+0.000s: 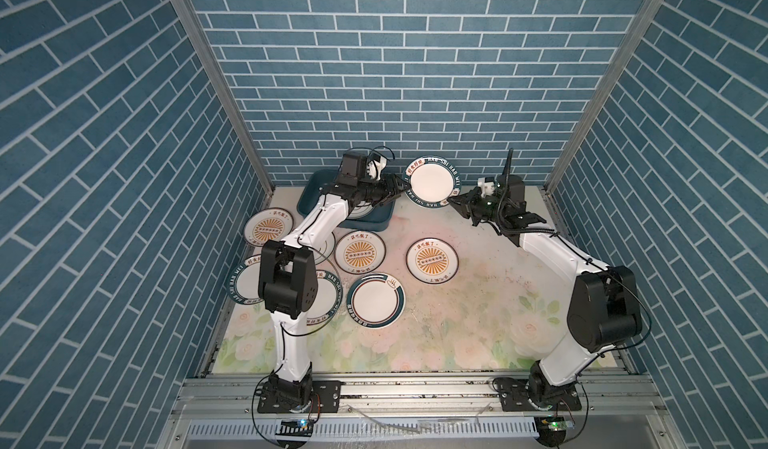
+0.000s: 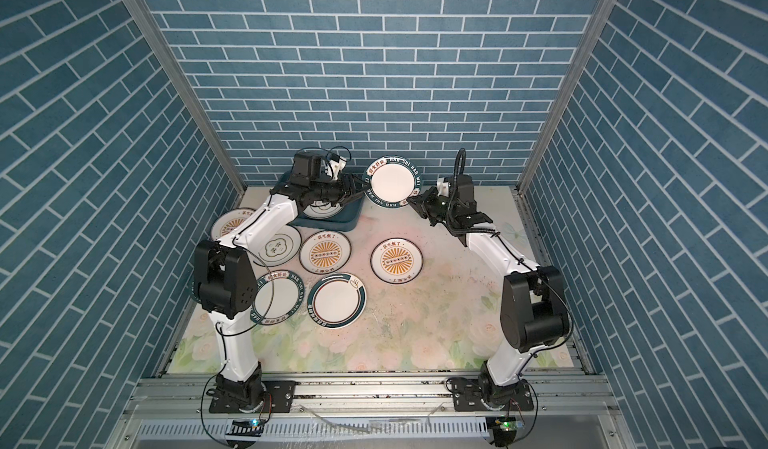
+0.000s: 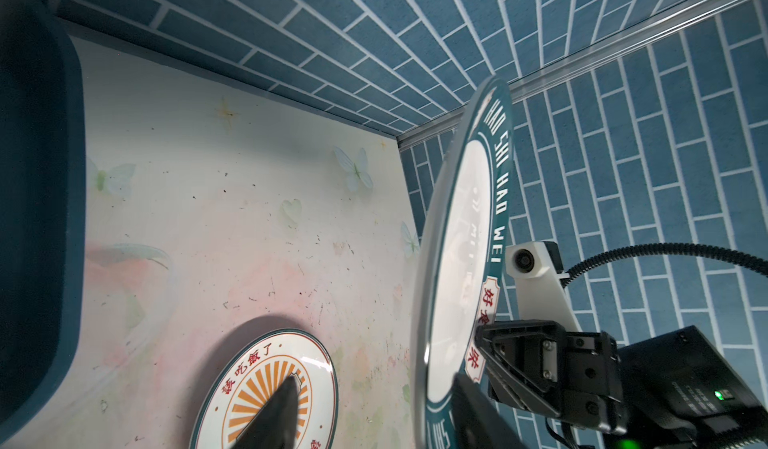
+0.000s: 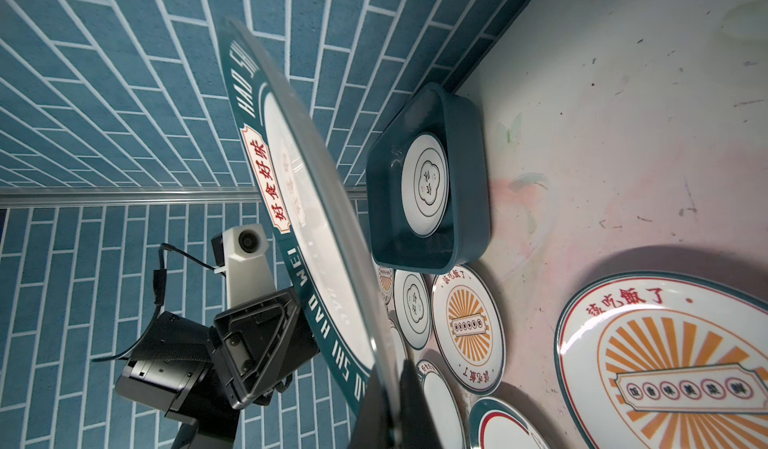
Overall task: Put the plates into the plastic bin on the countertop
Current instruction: 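Lift the plate toward the left gripper and let the left gripper grip it, then carry the plate into the bin with the left gripper while the right arm withdraws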
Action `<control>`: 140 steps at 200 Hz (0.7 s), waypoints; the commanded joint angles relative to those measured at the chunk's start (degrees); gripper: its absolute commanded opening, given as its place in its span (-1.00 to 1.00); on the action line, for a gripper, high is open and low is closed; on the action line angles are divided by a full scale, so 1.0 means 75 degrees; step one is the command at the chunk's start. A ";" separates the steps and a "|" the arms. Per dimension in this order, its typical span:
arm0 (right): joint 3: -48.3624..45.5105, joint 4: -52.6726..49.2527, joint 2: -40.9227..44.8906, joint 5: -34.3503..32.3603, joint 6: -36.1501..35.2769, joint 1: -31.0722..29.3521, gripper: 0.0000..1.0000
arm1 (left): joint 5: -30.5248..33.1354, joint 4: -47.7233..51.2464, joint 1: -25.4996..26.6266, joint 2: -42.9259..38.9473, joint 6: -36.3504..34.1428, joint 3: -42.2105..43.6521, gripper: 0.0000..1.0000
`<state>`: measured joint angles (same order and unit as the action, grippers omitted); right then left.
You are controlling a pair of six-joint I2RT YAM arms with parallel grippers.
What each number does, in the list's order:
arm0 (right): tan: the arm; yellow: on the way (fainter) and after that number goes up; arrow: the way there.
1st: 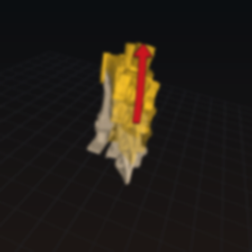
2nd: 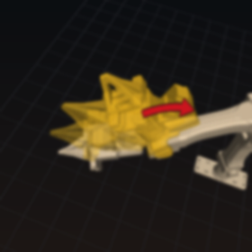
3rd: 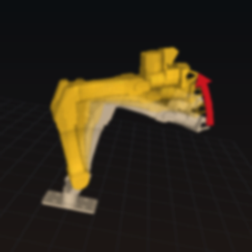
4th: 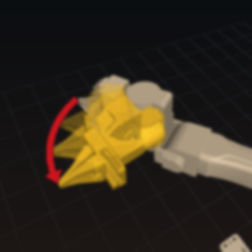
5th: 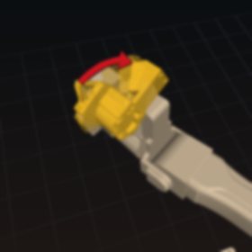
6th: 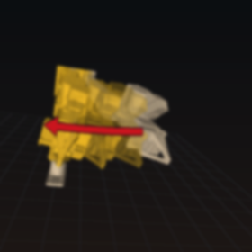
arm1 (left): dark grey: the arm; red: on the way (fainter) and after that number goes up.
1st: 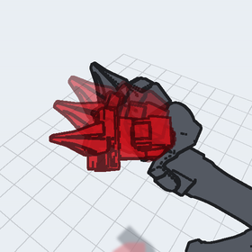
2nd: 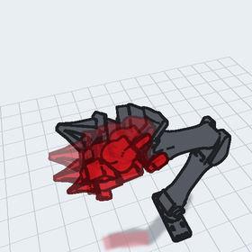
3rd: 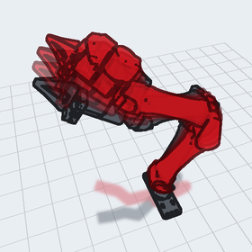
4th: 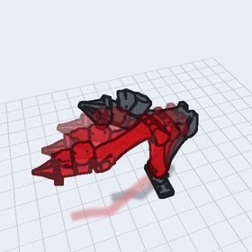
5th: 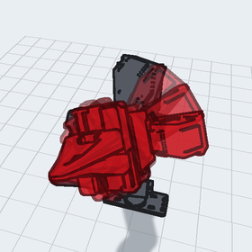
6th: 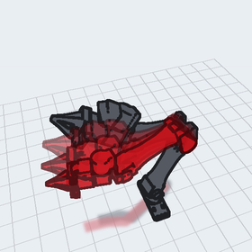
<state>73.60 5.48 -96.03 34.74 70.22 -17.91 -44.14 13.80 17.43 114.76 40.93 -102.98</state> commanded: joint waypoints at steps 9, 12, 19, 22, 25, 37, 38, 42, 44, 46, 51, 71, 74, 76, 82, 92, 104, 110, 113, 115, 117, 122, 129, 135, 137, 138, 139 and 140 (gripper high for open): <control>0.0300 0.0665 -0.0081 0.0152 0.0123 -0.0099 -1.00 | -0.0267 -0.0368 0.0000 0.0090 0.0159 -0.0184 -0.36; 0.0294 0.0665 -0.0092 0.0149 0.0129 -0.0097 -1.00 | -0.0267 -0.0392 -0.0006 0.0080 0.0176 -0.0190 -0.42; 0.0288 0.0665 -0.0098 0.0126 0.0127 -0.0099 -1.00 | -0.0295 -0.0474 -0.0010 0.0082 0.0240 -0.0142 -0.53; 0.0288 0.0665 -0.0107 0.0124 0.0128 -0.0117 -1.00 | -0.0309 -0.0527 -0.0016 0.0085 0.0275 -0.0131 -0.57; 0.0288 0.0670 -0.0110 0.0115 0.0130 -0.0119 -1.00 | -0.0318 -0.0564 -0.0029 0.0079 0.0306 -0.0124 -0.60; 0.0288 0.0695 -0.0131 0.0102 0.0130 -0.0152 -1.00 | -0.0362 -0.0697 -0.0049 0.0074 0.0410 -0.0058 -0.65; 0.0294 0.0690 -0.0132 0.0102 0.0130 -0.0152 -1.00 | -0.0367 -0.0706 -0.0056 0.0074 0.0424 -0.0060 -0.66; 0.0297 0.0718 -0.0139 0.0102 0.0136 -0.0166 -1.00 | -0.0389 -0.0737 -0.0063 0.0074 0.0453 -0.0056 -0.68; 0.0293 0.0707 -0.0144 0.0102 0.0135 -0.0172 -1.00 | -0.0403 -0.0747 -0.0068 0.0074 0.0453 -0.0052 -0.69; 0.0295 0.0710 -0.0145 0.0096 0.0140 -0.0174 -1.00 | -0.0412 -0.0758 -0.0067 0.0074 0.0465 -0.0045 -0.71; 0.0294 0.0722 -0.0154 0.0085 0.0141 -0.0184 -1.00 | -0.0419 -0.0791 -0.0078 0.0074 0.0487 -0.0040 -0.74; 0.0282 0.0764 -0.0169 0.0044 0.0135 -0.0228 -0.72 | -0.0446 -0.0861 -0.0121 0.0050 0.0550 -0.0017 -0.88; 0.0278 0.0778 -0.0163 0.0033 0.0132 -0.0225 -0.65 | -0.0453 -0.0867 -0.0133 0.0055 0.0550 -0.0014 -0.88; 0.0271 0.0801 -0.0159 0.0032 0.0122 -0.0231 -0.62 | -0.0454 -0.0879 -0.0133 0.0040 0.0574 -0.0012 -0.88; 0.0259 0.0857 -0.0150 0.0015 0.0119 -0.0237 -0.52 | -0.0457 -0.0911 -0.0157 0.0029 0.0618 -0.0006 -0.90; 0.0241 0.0921 -0.0129 -0.0008 0.0114 -0.0237 -0.41 | -0.0483 -0.1016 -0.0206 0.0036 0.0714 0.0012 -0.93; 0.0218 0.0922 -0.0110 -0.0083 0.0093 -0.0238 -0.19 | -0.0497 -0.1065 -0.0250 0.0030 0.0765 0.0010 -0.97; 0.0206 0.0923 -0.0105 -0.0118 0.0064 -0.0237 -0.12 | -0.0513 -0.1077 -0.0271 0.0027 0.0777 -0.0002 -0.98; 0.0197 0.0922 -0.0101 -0.0130 0.0052 -0.0237 -0.07 | -0.0522 -0.1081 -0.0289 0.0028 0.0777 0.0004 -0.99; 0.0198 0.0922 -0.0099 -0.0144 0.0049 -0.0240 -0.03 | -0.0515 -0.1082 -0.0301 0.0018 0.0777 0.0001 -1.00; 0.0195 0.0931 -0.0099 -0.0153 0.0048 -0.0237 0.00 | -0.0528 -0.1080 -0.0312 0.0016 0.0777 0.0006 -1.00; 0.0185 0.0916 -0.0104 -0.0173 0.0039 -0.0237 0.06 | -0.0540 -0.1100 -0.0346 0.0006 0.0801 0.0006 -1.00; 0.0171 0.0877 -0.0097 -0.0218 -0.0006 -0.0237 0.12 | -0.0551 -0.1121 -0.0405 -0.0019 0.0823 0.0026 -1.00; 0.0171 0.0800 -0.0070 -0.0290 -0.0079 -0.0224 0.17 | -0.0566 -0.1124 -0.0461 -0.0047 0.0824 0.0038 -1.00; 0.0176 0.0772 -0.0065 -0.0324 -0.0104 -0.0228 0.19 | -0.0570 -0.1125 -0.0484 -0.0059 0.0824 0.0054 -1.00; 0.0179 0.0747 -0.0064 -0.0339 -0.0116 -0.0226 0.19 | -0.0571 -0.1125 -0.0496 -0.0063 0.0830 0.0060 -1.00; 0.0175 0.0729 -0.0058 -0.0359 -0.0128 -0.0232 0.20 | -0.0571 -0.1131 -0.0508 -0.0077 0.0833 0.0069 -1.00; 0.0173 0.0720 -0.0055 -0.0369 -0.0133 -0.0222 0.21 | -0.0572 -0.1134 -0.0519 -0.0084 0.0835 0.0068 -1.00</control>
<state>73.63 10.39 -96.79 33.91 70.54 -19.51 -46.63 8.58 15.35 114.87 46.57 -102.98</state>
